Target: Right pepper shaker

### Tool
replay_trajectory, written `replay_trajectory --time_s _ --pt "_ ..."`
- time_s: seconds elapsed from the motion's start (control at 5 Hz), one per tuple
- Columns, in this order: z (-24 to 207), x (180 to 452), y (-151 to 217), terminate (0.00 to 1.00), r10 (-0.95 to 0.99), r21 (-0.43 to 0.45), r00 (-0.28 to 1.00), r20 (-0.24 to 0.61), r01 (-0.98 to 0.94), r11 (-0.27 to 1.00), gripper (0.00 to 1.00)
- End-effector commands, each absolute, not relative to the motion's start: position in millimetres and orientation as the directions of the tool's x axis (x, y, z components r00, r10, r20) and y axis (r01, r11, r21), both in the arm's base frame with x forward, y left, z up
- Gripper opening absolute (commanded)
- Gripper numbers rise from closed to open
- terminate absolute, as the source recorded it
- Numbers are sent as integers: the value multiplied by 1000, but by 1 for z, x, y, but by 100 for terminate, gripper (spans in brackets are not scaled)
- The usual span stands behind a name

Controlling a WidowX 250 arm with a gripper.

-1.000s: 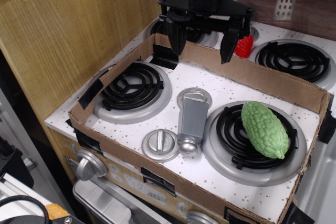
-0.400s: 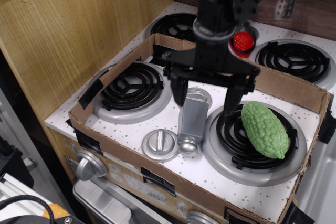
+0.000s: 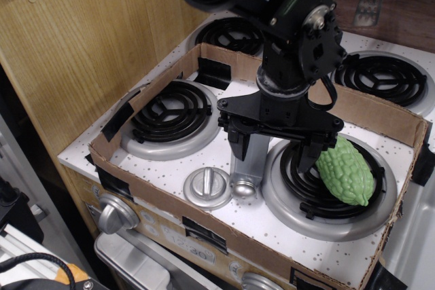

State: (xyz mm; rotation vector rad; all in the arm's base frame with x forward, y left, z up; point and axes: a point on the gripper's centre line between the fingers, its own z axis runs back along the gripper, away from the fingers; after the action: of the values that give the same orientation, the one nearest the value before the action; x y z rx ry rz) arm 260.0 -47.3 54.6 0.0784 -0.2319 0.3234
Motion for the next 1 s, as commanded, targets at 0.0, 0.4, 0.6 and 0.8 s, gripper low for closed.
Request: replay_trajectory --time_s 0.0,0.4,0.6,0.8 --pt "47 269 -46 0 349 125 884 312 -402 907 100" --pt "39 269 -39 0 343 168 882 324 -411 896 100" --pt "35 268 -39 0 328 196 881 340 -408 892 100" --pt "23 255 -34 0 339 181 878 339 -414 892 100"
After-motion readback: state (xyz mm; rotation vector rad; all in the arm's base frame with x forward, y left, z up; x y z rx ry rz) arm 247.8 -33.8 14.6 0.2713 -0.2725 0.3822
